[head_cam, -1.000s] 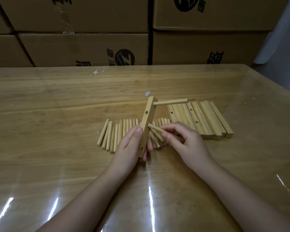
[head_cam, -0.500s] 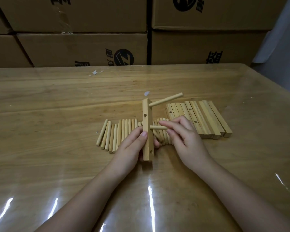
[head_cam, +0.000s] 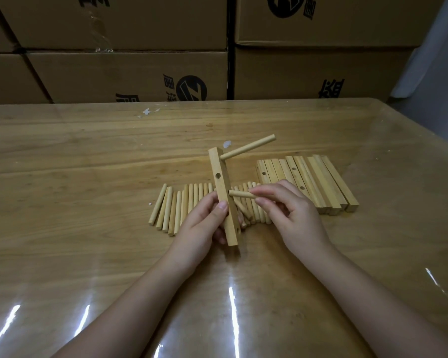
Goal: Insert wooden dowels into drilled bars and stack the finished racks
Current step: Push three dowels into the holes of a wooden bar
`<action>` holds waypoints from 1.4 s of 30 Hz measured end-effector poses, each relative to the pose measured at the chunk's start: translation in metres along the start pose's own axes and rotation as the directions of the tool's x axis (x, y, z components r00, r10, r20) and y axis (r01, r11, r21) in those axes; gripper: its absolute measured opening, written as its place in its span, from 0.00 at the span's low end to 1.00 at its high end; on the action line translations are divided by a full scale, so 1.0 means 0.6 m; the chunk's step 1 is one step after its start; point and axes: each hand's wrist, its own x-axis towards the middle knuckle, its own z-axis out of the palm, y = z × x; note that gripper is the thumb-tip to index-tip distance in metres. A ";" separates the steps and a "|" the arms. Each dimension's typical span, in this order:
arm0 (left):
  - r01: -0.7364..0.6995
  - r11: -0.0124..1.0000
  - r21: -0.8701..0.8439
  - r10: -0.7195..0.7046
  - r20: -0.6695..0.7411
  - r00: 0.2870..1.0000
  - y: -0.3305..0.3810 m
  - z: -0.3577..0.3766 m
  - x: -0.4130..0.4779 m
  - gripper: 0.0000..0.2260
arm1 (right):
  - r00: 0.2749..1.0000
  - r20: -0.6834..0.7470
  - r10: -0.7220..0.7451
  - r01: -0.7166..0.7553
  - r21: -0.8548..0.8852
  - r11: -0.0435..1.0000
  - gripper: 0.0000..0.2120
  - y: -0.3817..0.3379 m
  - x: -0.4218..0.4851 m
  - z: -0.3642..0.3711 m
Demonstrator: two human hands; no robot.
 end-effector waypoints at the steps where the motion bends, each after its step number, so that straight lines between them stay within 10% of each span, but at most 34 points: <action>1: 0.000 1.000 -0.006 0.000 -0.007 1.000 0.000 0.000 0.000 0.12 | 1.000 0.005 0.002 -0.002 0.002 1.000 0.11 0.000 0.000 0.000; 42: 0.035 0.995 0.098 -0.030 -0.045 0.999 -0.001 -0.007 -0.003 0.19 | 0.980 -0.094 -0.173 0.161 -0.130 0.978 0.07 -0.004 0.004 -0.012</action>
